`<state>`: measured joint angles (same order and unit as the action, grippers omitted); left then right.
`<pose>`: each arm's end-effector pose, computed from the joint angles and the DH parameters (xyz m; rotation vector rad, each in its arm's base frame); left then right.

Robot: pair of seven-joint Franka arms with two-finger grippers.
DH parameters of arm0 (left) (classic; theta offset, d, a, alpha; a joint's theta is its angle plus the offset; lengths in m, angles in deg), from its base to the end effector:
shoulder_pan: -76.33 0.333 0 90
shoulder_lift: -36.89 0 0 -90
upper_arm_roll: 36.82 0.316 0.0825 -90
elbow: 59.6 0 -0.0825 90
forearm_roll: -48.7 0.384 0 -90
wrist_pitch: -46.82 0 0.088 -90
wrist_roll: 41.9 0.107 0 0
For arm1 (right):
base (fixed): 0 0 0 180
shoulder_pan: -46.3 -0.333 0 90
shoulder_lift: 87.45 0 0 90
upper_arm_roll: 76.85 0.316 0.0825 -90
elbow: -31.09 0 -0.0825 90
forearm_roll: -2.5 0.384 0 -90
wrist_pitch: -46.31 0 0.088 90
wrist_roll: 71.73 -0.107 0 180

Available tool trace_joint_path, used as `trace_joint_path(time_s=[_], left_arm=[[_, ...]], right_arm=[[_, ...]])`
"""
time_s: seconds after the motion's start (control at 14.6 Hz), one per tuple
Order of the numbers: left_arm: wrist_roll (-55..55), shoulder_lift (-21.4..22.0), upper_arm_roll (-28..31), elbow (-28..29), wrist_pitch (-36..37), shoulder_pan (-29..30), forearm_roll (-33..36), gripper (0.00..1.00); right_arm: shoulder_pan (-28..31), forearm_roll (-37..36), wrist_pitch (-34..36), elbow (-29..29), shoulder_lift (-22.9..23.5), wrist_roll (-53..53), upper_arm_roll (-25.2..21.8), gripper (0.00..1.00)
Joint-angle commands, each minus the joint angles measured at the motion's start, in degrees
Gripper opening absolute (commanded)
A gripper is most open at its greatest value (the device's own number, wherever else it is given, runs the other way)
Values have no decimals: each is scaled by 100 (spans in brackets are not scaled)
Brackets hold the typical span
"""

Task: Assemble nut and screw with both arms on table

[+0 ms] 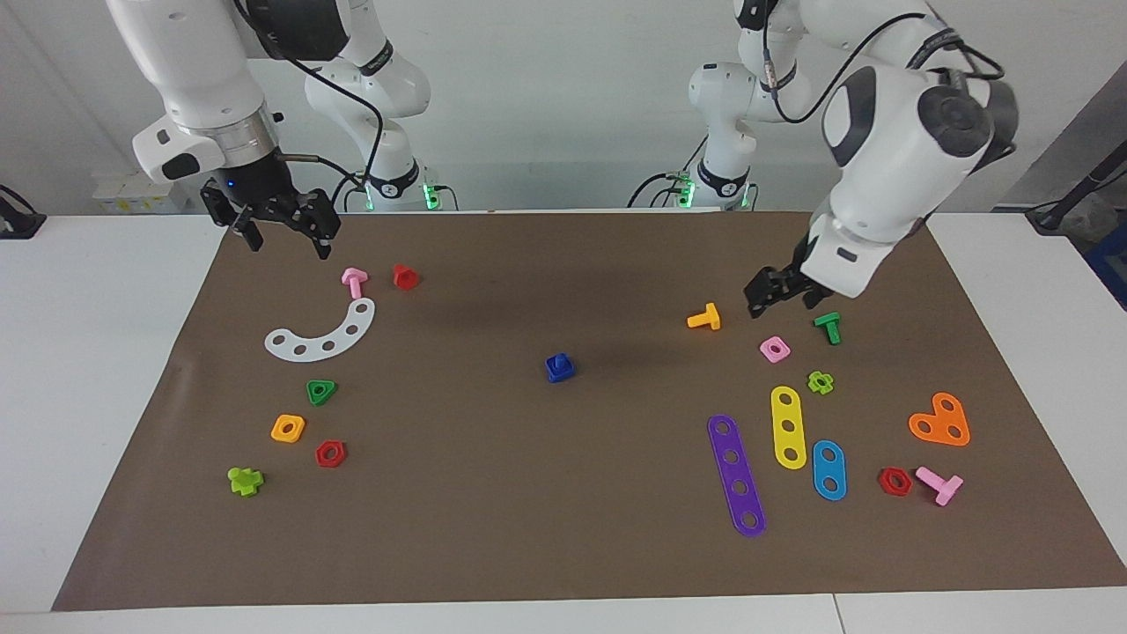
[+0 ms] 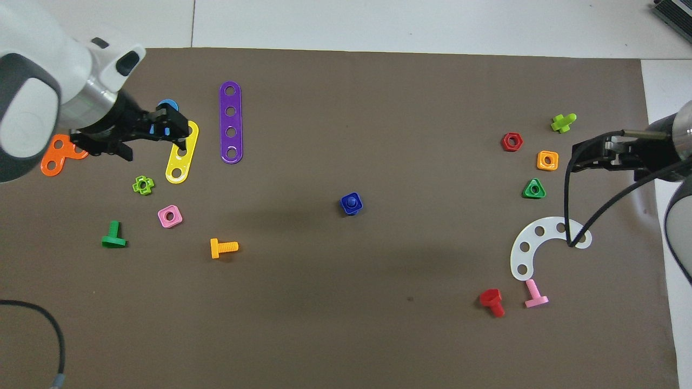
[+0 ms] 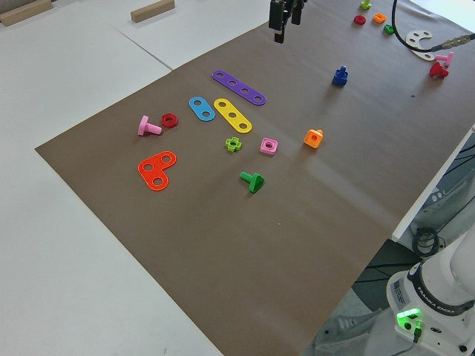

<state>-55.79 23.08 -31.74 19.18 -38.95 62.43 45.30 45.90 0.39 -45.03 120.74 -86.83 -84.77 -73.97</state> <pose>0.6080 -0.1078 0.5691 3.1187 0.1347 -0.1927 0.5596 0.0280 0.6235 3.0969 -0.2636 0.0368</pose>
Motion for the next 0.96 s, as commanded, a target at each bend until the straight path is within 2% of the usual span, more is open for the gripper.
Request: trace_joint_path(time_s=[0.0, 0.14, 0.27, 0.34, 0.55, 0.89], left_arm=[[746, 789, -60, 969, -28, 219, 533, 93], [1002, 1230, -60, 1375, -168, 458, 534, 92], [1056, 1477, -60, 1553, -186, 511, 560, 94], [1056, 1521, -60, 1527, -186, 511, 569, 100], [1091, 1495, -60, 1281, -283, 625, 569, 100], [1100, 1469, -51, 1280, -775, 801, 498, 100]], right_arm=[[58, 114, -51, 27, -26, 100, 11, 100], [23, 114, -42, 36, -35, 100, 11, 100], [22, 114, -42, 36, -35, 100, 11, 100], [22, 114, -42, 36, -35, 100, 11, 100], [31, 114, -42, 36, -35, 100, 11, 100], [31, 114, -42, 44, -35, 100, 11, 100]])
